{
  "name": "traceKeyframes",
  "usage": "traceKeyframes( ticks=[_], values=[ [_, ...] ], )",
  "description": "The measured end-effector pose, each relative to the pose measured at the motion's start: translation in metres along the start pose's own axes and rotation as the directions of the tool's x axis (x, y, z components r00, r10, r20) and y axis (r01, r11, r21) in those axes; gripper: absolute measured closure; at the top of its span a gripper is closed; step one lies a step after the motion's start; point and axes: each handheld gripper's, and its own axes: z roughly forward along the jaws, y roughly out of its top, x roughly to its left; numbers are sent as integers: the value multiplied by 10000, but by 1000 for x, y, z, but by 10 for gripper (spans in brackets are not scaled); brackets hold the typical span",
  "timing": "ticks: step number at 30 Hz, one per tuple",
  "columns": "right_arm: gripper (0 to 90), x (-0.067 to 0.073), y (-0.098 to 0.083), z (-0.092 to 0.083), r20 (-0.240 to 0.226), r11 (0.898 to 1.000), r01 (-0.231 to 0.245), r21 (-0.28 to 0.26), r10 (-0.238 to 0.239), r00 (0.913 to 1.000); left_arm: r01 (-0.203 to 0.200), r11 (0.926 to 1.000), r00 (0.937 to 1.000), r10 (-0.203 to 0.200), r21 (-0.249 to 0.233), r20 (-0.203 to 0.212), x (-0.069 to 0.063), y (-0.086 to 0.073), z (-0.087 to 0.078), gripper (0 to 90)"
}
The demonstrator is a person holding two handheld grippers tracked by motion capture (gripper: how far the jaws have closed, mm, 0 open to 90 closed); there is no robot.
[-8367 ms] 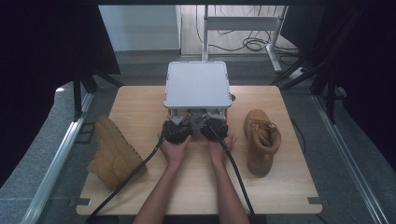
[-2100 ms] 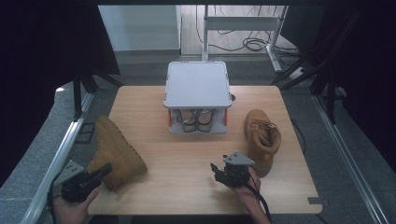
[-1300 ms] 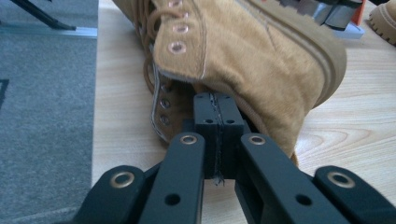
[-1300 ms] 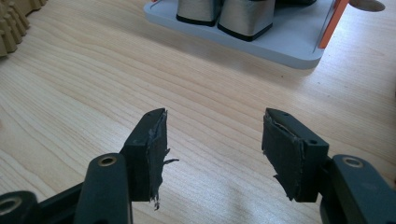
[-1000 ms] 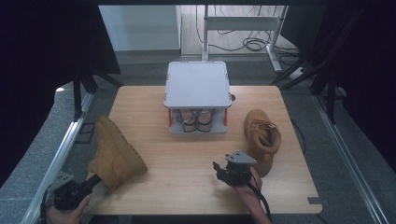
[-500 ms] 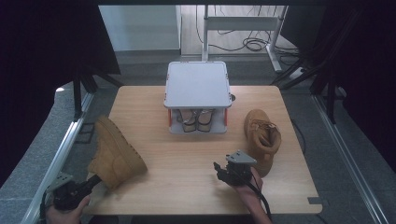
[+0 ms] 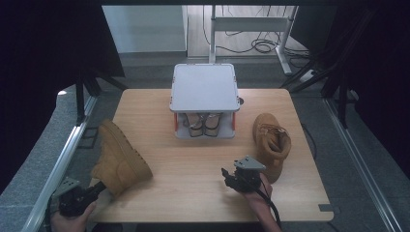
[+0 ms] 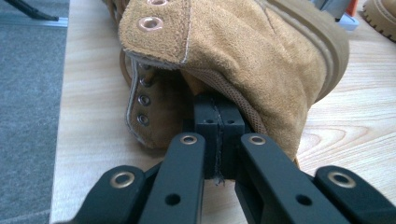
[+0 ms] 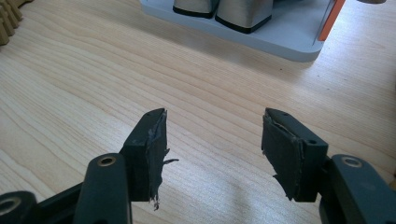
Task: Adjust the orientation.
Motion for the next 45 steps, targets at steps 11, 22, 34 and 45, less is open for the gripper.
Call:
traceKeyframes(
  ticks=[11, 22, 34, 45],
  values=[
    [411, 2, 0, 1, -39, 10000, 30, 2, -30, 10000, -80, 10000, 9999, 80, -49, 66, -3, 5, -1, 897],
    [411, 3, 0, 1, -48, 10000, 58, 35, -58, 10000, -336, 9990, 9992, 342, -284, 218, -10, 19, 0, 897],
    [412, 0, 0, 1, 34, 10000, -66, 58, 66, 10000, -531, 9975, 9981, 545, -458, 294, -16, 29, 1, 897],
    [412, -2, -1, 1, 110, 9999, -93, 111, 91, 9999, -733, 9962, 9958, 757, -476, 506, -24, 39, 7, 897]
  ],
)
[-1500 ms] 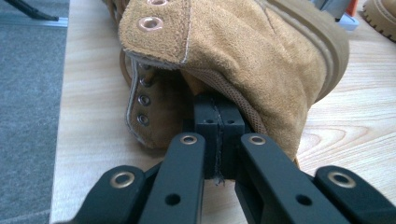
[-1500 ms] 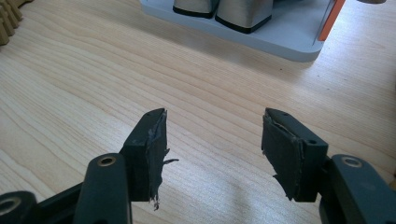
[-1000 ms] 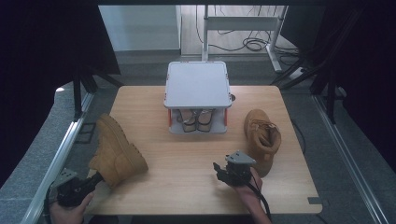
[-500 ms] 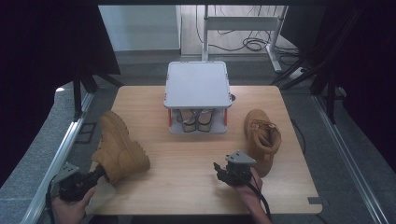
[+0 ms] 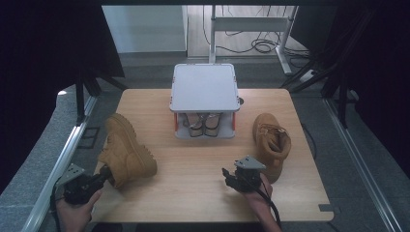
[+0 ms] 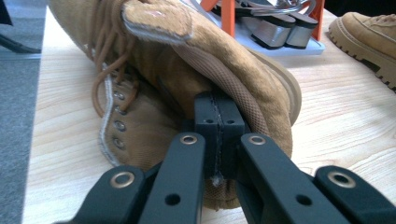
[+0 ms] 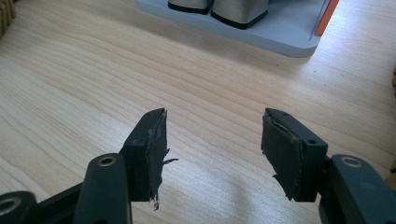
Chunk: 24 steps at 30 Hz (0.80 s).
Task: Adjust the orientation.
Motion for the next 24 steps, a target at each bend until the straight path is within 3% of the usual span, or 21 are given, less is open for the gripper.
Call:
traceKeyframes(
  ticks=[4, 6, 24],
  values=[
    [411, 0, 0, 0, 33, 10000, 32, 0, -32, 10000, -213, 9990, 9997, 219, 393, -129, -7, -1, 14, 896],
    [411, -1, 0, 0, 46, 10000, 22, -8, -22, 10000, -175, 9988, 9998, 175, 467, -7, -8, 0, 20, 896],
    [410, -3, -2, 1, 136, 10000, 10, 66, -11, 9999, -624, 9976, 9957, 600, 316, 710, -26, 33, 43, 897]
  ],
)
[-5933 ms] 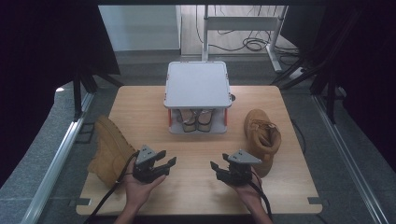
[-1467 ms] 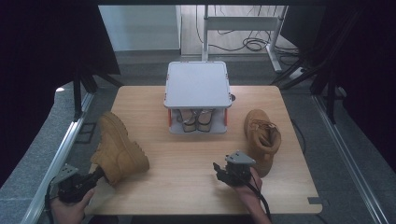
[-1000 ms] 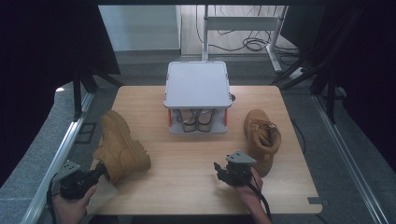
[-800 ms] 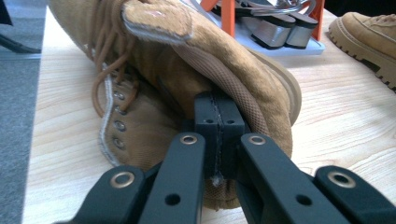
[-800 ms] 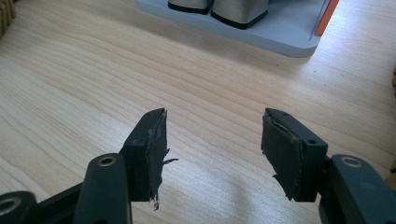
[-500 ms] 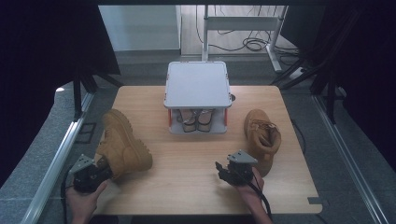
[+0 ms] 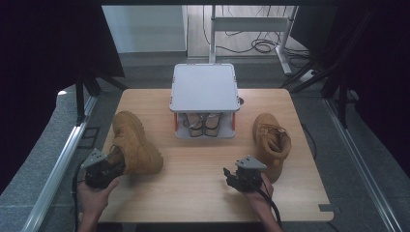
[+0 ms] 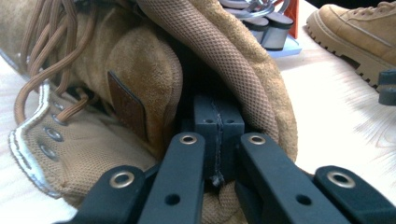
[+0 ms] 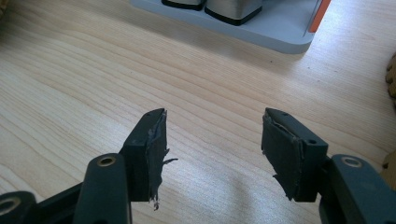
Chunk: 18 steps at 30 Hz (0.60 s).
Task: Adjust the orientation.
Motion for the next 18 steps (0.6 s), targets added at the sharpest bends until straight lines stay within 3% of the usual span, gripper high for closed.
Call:
traceKeyframes(
  ticks=[10, 18],
  values=[
    [410, -2, -1, 2, -74, 9999, -77, 75, 78, 9999, -420, 9991, 9990, 419, 61, 158, -10, 25, 23, 897],
    [409, -1, -3, 5, -145, 9998, -78, 208, 81, 9999, -1007, 9941, 9941, 989, 411, 435, -25, 57, 62, 896]
  ],
)
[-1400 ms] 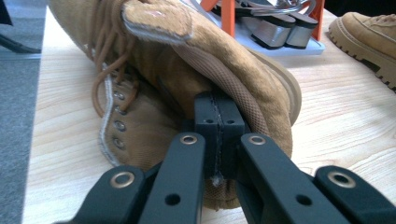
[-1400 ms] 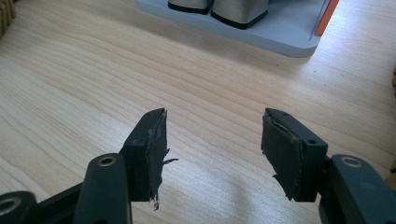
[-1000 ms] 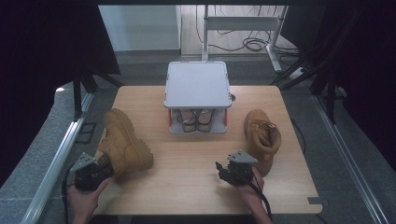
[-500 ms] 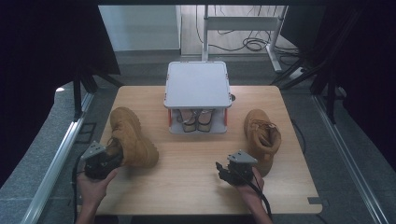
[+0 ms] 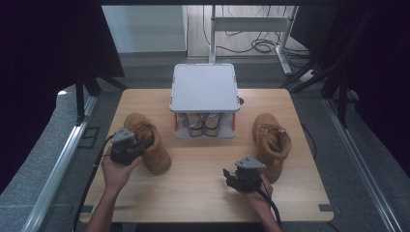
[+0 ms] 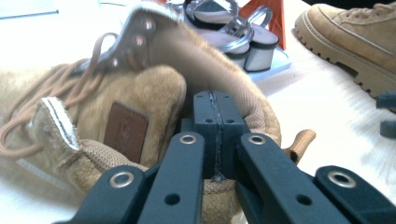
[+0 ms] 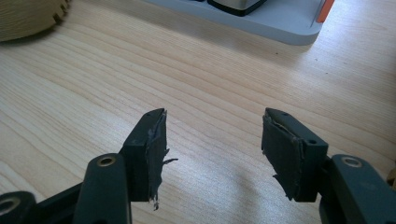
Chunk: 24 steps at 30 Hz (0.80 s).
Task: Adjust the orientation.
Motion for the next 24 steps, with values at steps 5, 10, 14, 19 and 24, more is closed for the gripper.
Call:
traceKeyframes(
  ticks=[5, 10, 14, 19, 24],
  values=[
    [410, -3, 0, -1, -70, 9999, -117, -24, 117, 9999, 55, 9999, 9999, -57, 106, 152, -1, 9, 7, 896],
    [411, -4, 0, -2, -49, 9999, -158, -28, 158, 9999, 286, 9986, 9996, -283, -453, 82, 1, 5, -7, 896],
    [411, -4, 0, -2, -17, 9999, -145, -76, 145, 9999, 453, 9944, 9986, -426, -958, 303, 0, 3, -26, 895],
    [411, -4, -1, -1, 87, 9998, -162, -90, 163, 9998, 392, 9919, 9979, -327, -1208, 557, -12, -7, -37, 895],
    [411, -6, -1, -1, 115, 9997, -211, -82, 212, 9997, 99, 9932, 9975, -16, -1156, 713, -30, -18, -40, 894]
  ],
)
